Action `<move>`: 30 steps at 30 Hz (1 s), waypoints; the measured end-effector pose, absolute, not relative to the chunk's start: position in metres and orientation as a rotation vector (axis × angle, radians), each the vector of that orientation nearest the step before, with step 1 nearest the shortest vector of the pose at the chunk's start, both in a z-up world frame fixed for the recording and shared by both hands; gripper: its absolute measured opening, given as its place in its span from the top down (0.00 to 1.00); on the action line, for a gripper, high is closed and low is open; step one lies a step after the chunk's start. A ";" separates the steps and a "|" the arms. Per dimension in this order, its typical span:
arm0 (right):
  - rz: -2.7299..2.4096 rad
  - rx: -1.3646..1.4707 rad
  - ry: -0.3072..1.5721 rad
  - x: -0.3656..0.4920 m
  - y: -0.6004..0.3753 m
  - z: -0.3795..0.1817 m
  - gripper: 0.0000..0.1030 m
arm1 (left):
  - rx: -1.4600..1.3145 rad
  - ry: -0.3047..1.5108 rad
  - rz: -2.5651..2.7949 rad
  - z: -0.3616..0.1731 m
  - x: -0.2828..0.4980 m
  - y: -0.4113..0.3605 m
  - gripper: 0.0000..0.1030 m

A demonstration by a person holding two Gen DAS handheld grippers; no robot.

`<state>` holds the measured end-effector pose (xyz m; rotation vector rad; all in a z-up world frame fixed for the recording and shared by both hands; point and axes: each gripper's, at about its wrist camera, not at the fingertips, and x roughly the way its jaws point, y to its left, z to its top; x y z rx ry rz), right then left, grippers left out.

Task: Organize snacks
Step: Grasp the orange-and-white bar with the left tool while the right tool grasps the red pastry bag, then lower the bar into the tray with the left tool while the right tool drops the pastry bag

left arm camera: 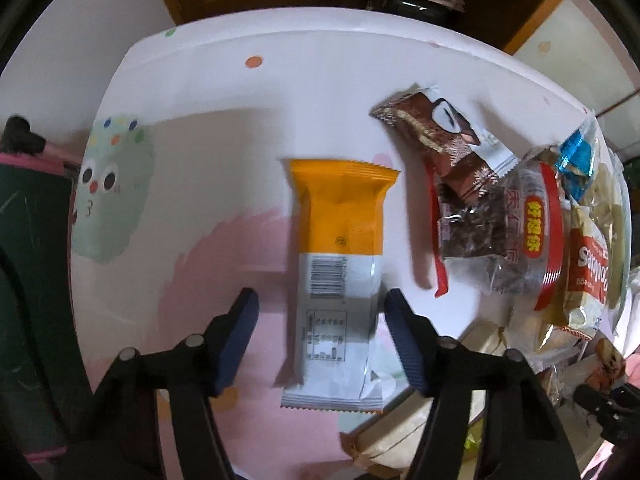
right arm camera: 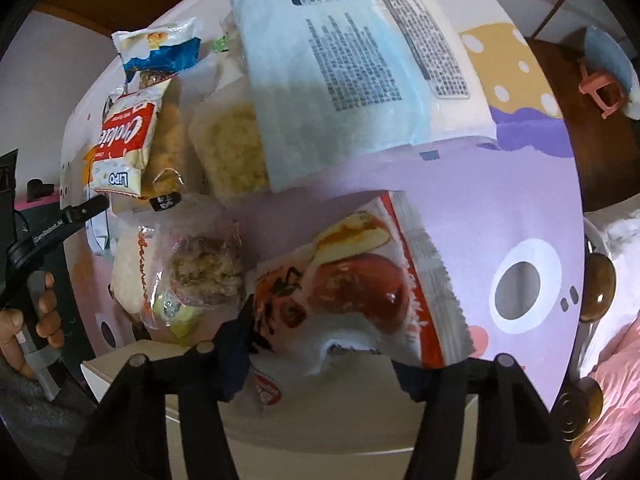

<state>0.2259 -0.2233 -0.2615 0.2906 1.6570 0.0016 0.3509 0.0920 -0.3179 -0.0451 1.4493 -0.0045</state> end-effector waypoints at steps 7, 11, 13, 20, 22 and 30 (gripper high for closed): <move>-0.027 0.290 1.526 0.221 -0.222 -0.228 0.51 | -0.014 1.393 0.003 -0.322 0.340 0.074 0.70; -0.024 0.297 1.428 0.215 -0.222 -0.198 0.51 | -0.062 1.378 0.017 -0.309 0.327 0.072 0.72; -0.021 0.297 1.389 0.211 -0.226 -0.184 0.51 | -0.070 1.343 0.015 -0.295 0.318 0.071 0.72; -0.001 0.301 1.261 0.185 -0.223 -0.133 0.51 | -0.067 1.166 -0.071 -0.192 0.257 0.069 0.71; 0.011 0.296 1.230 0.176 -0.216 -0.122 0.51 | -0.069 1.135 -0.090 -0.165 0.239 0.068 0.71; 0.106 0.241 1.125 0.123 -0.208 -0.070 0.51 | -0.116 1.059 -0.150 -0.079 0.134 0.043 0.70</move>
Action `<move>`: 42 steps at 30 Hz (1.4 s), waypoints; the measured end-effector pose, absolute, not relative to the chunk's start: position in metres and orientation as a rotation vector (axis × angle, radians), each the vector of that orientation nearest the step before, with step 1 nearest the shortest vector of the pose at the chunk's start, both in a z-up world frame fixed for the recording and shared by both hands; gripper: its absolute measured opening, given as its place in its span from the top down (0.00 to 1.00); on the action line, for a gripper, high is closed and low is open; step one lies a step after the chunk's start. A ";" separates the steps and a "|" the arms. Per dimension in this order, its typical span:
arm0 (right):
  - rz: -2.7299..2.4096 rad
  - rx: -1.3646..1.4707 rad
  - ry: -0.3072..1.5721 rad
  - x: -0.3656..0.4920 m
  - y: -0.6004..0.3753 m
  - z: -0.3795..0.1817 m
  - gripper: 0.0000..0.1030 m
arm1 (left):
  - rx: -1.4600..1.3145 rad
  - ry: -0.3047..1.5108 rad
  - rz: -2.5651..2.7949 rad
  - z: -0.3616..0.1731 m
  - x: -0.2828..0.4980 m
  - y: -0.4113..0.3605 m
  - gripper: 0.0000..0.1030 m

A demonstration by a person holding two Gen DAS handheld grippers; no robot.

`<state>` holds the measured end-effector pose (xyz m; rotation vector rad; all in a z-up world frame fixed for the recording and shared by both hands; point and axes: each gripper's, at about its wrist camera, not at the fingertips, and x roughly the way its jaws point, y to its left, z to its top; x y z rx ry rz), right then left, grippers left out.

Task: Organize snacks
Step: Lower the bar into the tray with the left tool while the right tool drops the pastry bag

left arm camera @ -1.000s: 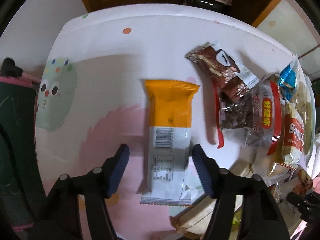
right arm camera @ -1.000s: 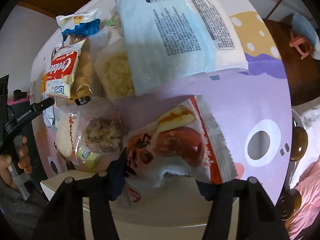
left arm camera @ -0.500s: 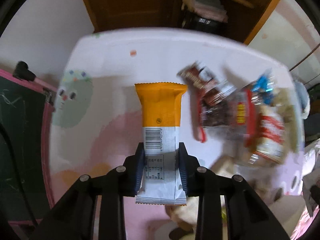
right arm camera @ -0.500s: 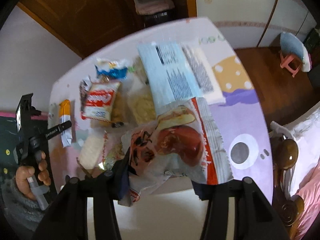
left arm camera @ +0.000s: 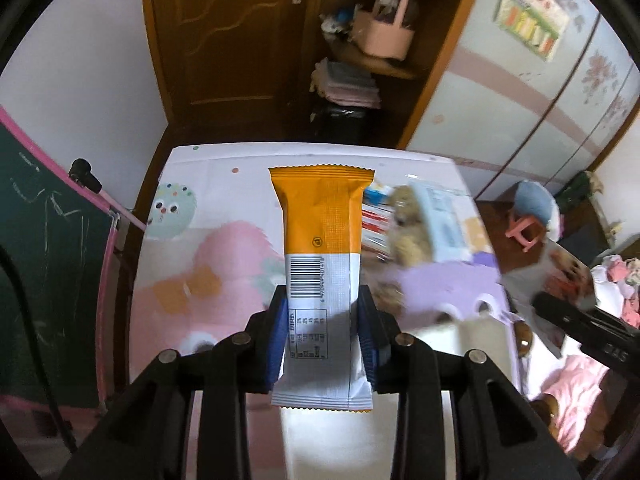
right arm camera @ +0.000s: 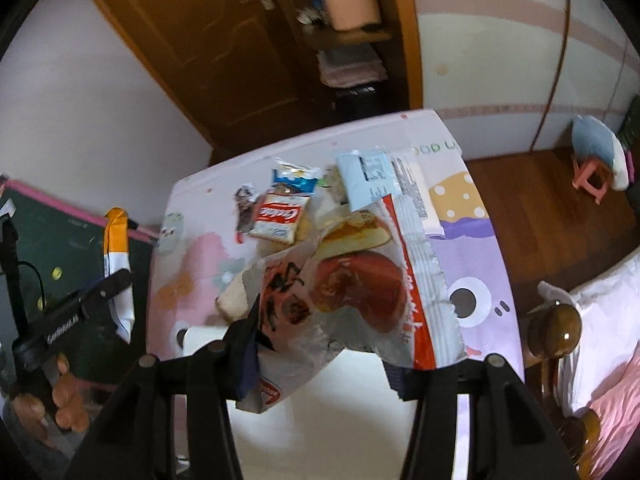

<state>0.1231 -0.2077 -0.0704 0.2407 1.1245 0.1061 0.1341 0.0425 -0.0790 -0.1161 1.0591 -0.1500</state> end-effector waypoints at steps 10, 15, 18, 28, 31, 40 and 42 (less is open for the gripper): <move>0.191 0.108 1.040 0.045 -0.205 -0.020 0.50 | -0.064 1.038 -0.177 -0.039 0.035 -0.011 0.70; 0.224 0.084 1.062 0.017 -0.200 -0.022 0.50 | -0.053 1.065 -0.178 -0.043 0.007 -0.027 0.69; 0.237 0.068 1.099 0.005 -0.197 -0.031 0.50 | -0.042 1.087 -0.179 -0.048 -0.005 -0.033 0.69; 0.232 -0.011 1.135 -0.007 -0.190 -0.037 0.49 | -0.013 1.125 -0.167 -0.061 -0.009 -0.036 0.68; 0.233 -0.035 1.138 -0.011 -0.187 -0.040 0.49 | 0.005 1.132 -0.168 -0.063 -0.009 -0.039 0.68; 0.218 -0.060 1.182 -0.014 -0.191 -0.050 0.47 | 0.022 1.175 -0.176 -0.071 -0.005 -0.050 0.63; 0.212 -0.062 1.185 -0.014 -0.192 -0.051 0.46 | 0.024 1.176 -0.158 -0.071 -0.004 -0.048 0.61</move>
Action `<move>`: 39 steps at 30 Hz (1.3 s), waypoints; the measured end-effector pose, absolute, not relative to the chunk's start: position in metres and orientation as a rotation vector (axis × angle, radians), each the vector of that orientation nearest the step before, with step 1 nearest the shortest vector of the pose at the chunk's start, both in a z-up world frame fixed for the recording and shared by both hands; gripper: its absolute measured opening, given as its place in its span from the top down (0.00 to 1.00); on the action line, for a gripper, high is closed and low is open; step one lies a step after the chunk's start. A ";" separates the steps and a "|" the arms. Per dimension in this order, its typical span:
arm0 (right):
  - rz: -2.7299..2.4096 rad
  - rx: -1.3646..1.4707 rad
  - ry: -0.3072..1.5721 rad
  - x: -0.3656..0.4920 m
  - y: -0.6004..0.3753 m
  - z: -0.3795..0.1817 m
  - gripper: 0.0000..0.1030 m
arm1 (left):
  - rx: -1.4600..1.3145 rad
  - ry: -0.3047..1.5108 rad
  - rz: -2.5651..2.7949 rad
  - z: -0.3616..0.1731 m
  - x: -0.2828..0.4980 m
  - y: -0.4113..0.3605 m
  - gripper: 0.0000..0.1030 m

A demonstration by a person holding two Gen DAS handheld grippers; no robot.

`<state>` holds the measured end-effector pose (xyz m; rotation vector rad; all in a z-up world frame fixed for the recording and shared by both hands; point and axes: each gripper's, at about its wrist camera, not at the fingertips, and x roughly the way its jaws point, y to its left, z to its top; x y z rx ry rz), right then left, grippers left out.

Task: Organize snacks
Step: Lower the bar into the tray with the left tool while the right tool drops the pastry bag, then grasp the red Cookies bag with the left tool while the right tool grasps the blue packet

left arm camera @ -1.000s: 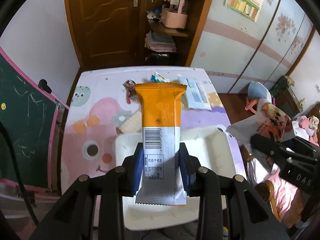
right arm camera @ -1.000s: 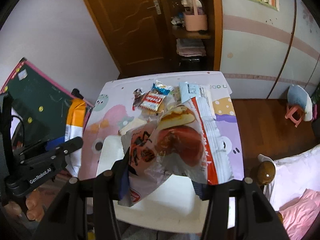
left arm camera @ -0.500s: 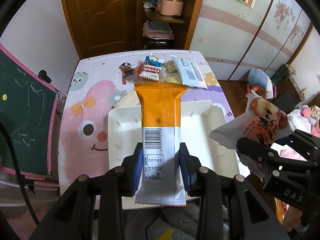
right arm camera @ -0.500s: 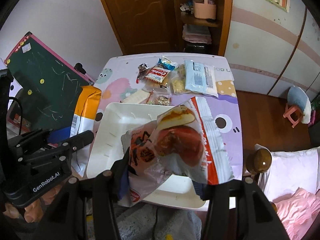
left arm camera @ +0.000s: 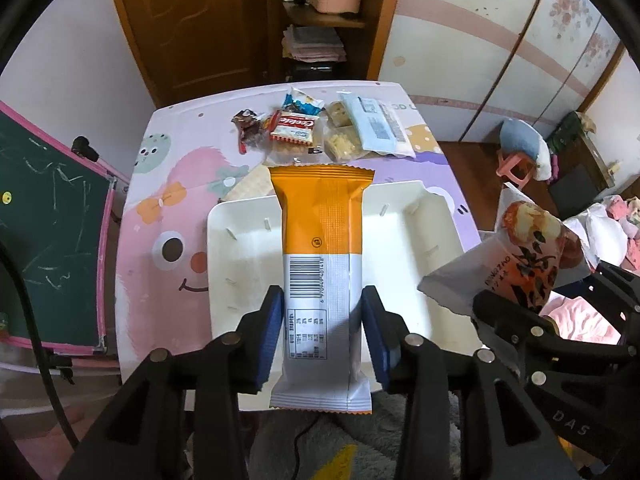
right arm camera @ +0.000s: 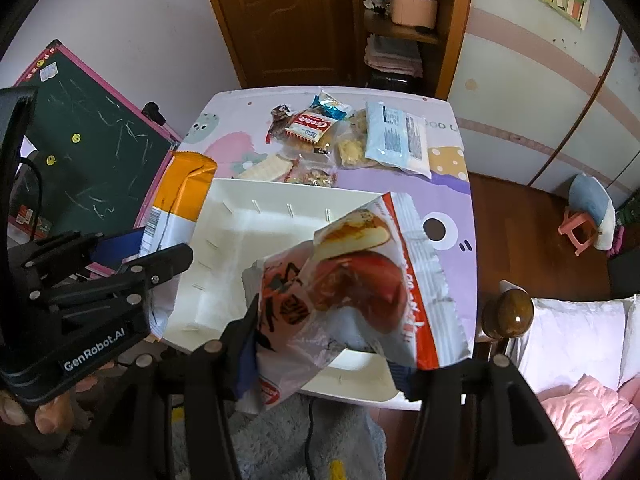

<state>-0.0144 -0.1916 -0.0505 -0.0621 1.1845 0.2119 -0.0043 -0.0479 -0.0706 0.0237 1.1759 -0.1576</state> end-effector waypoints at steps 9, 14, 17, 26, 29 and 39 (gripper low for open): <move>0.203 -0.066 1.188 -0.014 -0.193 -0.051 0.35 | 0.023 1.117 -0.109 -0.057 -0.010 -0.040 0.20; 0.197 -0.073 1.177 -0.018 -0.194 -0.049 0.32 | 0.032 1.102 -0.117 -0.053 -0.014 -0.043 0.20; 0.193 -0.076 1.172 -0.019 -0.194 -0.047 0.32 | 0.043 1.091 -0.110 -0.052 -0.017 -0.045 0.20; 0.184 -0.067 1.168 -0.029 -0.199 -0.045 0.31 | 0.016 1.099 -0.101 -0.052 -0.024 -0.044 0.19; 0.184 -0.066 1.166 -0.030 -0.201 -0.045 0.31 | 0.020 1.097 -0.102 -0.052 -0.023 -0.042 0.19; 0.185 -0.041 1.140 -0.043 -0.211 -0.040 0.31 | 0.006 1.071 -0.071 -0.043 -0.040 -0.039 0.19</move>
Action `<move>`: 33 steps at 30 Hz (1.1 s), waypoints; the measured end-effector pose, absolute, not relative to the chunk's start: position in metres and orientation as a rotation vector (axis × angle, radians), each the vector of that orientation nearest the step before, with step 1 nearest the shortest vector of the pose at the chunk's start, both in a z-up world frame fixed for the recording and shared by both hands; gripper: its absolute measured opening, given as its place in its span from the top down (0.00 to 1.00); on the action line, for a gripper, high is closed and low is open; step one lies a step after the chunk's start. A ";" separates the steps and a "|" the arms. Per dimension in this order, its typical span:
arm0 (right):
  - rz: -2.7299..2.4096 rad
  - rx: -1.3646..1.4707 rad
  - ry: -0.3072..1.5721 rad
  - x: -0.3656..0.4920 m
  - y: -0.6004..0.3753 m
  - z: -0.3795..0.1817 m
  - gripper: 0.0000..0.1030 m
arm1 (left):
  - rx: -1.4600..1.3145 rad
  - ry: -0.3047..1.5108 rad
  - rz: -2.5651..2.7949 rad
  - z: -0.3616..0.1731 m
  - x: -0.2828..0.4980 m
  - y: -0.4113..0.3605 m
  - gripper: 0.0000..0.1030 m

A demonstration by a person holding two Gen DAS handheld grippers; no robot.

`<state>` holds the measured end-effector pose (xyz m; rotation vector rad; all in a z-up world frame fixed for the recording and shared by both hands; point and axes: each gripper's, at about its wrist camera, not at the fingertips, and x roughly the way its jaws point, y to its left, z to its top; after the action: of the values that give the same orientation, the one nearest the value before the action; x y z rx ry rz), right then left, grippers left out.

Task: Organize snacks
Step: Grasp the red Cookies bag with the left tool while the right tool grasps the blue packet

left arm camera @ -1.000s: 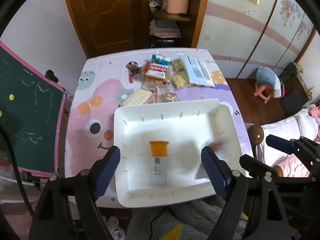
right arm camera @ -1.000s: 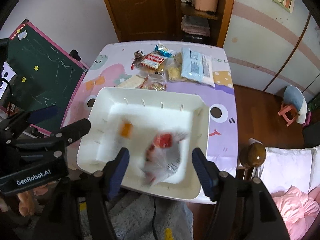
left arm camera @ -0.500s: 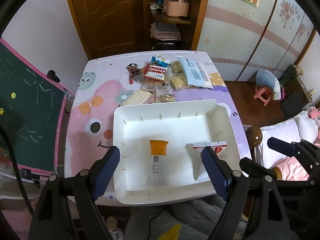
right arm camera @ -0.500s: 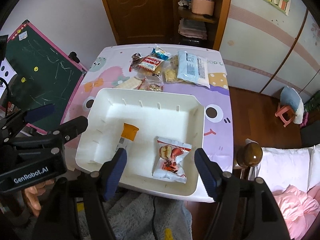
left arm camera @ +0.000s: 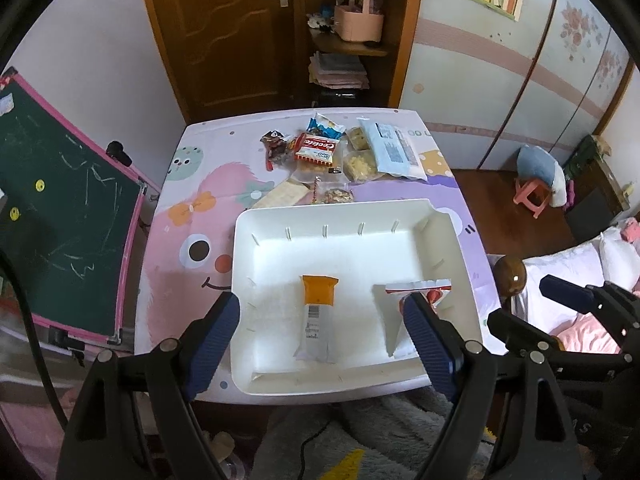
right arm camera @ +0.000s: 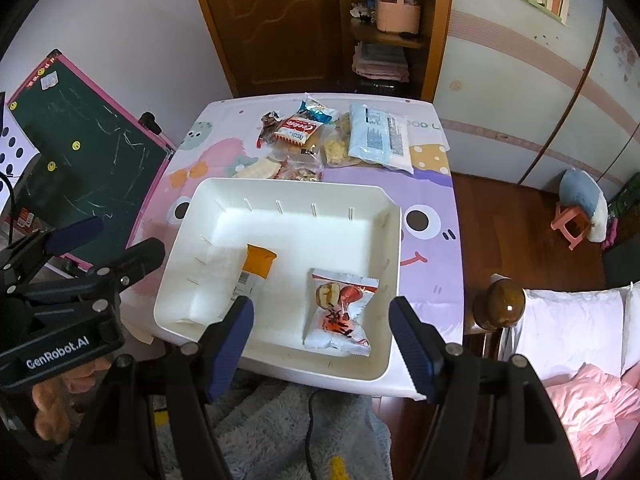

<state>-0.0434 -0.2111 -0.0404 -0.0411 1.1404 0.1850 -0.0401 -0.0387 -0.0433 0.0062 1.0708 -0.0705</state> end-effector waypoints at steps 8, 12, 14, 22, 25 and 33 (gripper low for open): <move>0.174 0.002 1.096 -0.045 -0.220 -0.034 0.32 | -0.010 1.014 -0.027 -0.029 -0.049 -0.031 0.19; 0.166 0.035 1.065 -0.038 -0.223 -0.030 0.32 | -0.003 1.030 0.000 -0.030 -0.042 -0.026 0.19; 0.177 0.052 1.059 -0.033 -0.223 -0.029 0.32 | -0.008 1.036 0.005 -0.030 -0.036 -0.023 0.19; 0.168 0.038 1.029 -0.006 -0.221 -0.020 0.32 | -0.017 1.048 -0.041 -0.028 0.005 -0.023 0.19; 0.145 0.054 1.028 0.010 -0.226 -0.018 0.32 | 0.012 1.052 -0.050 -0.028 0.027 -0.026 0.19; 0.084 0.078 1.022 0.065 -0.241 -0.017 0.32 | 0.045 1.036 -0.063 -0.024 0.101 -0.023 0.19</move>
<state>0.0655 -0.2413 -0.0174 0.0779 1.0222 0.0837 0.1011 -0.0235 -0.0242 0.0450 1.0362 -0.0629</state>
